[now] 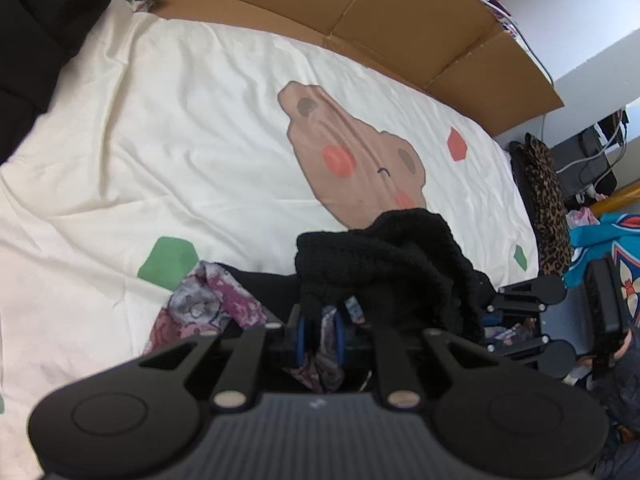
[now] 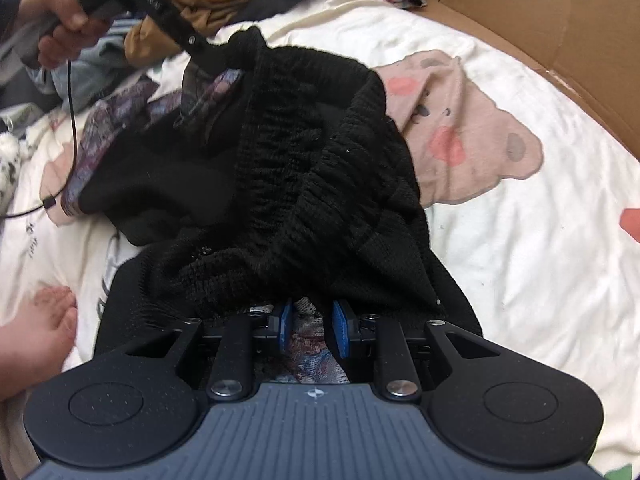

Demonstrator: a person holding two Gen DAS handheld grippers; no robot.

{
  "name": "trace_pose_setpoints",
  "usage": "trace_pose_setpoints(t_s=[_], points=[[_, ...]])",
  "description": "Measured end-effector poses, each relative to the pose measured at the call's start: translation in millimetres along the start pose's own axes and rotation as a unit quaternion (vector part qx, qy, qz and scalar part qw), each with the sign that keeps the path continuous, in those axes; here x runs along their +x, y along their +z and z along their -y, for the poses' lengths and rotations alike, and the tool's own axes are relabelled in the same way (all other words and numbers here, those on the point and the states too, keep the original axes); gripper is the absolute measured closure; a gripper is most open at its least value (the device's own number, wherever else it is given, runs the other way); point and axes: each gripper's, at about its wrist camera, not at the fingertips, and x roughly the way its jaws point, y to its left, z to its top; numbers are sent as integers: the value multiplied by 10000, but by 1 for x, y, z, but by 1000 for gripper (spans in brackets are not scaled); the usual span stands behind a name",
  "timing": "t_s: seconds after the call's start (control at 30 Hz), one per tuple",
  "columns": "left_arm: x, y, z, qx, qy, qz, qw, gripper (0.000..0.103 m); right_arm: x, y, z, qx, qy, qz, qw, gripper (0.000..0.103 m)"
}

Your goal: Fold clothes

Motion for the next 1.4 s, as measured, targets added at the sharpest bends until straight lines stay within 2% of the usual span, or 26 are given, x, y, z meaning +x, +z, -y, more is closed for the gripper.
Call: trace_pose_setpoints(t_s=[0.07,0.1,0.13,0.2,0.37,0.5,0.77,0.97,1.17,1.3,1.4], points=[[0,1,0,21,-16,12,10000,88,3,0,-1,-50,8,-8,10000,76],[0,1,1,34,-23,19,10000,88,4,1,-1,-47,37,-12,10000,83],[0,1,1,41,-30,25,10000,88,3,1,-1,-52,60,-24,10000,85],[-2,1,1,41,-37,32,10000,88,0,2,0,-50,85,-50,9999,95],[-12,6,9,145,-9,134,9998,88,-28,4,5,148,-97,139,9997,98],[-21,19,19,318,-23,289,9991,88,-60,-1,19,551,-473,488,9962,98],[-18,54,42,824,9,407,9958,89,-103,-20,75,1621,-1335,1005,9725,99],[0,84,47,1091,55,326,9935,90,-99,-24,105,2208,-1540,1136,9564,99],[31,114,45,1351,187,145,9906,91,-82,-26,137,2730,-1555,1026,9438,99],[61,128,36,1446,428,-110,9885,91,-66,-32,158,3277,-1552,911,9275,99],[76,135,25,1319,677,-302,9885,90,-54,-36,170,3604,-1551,801,9163,99]])
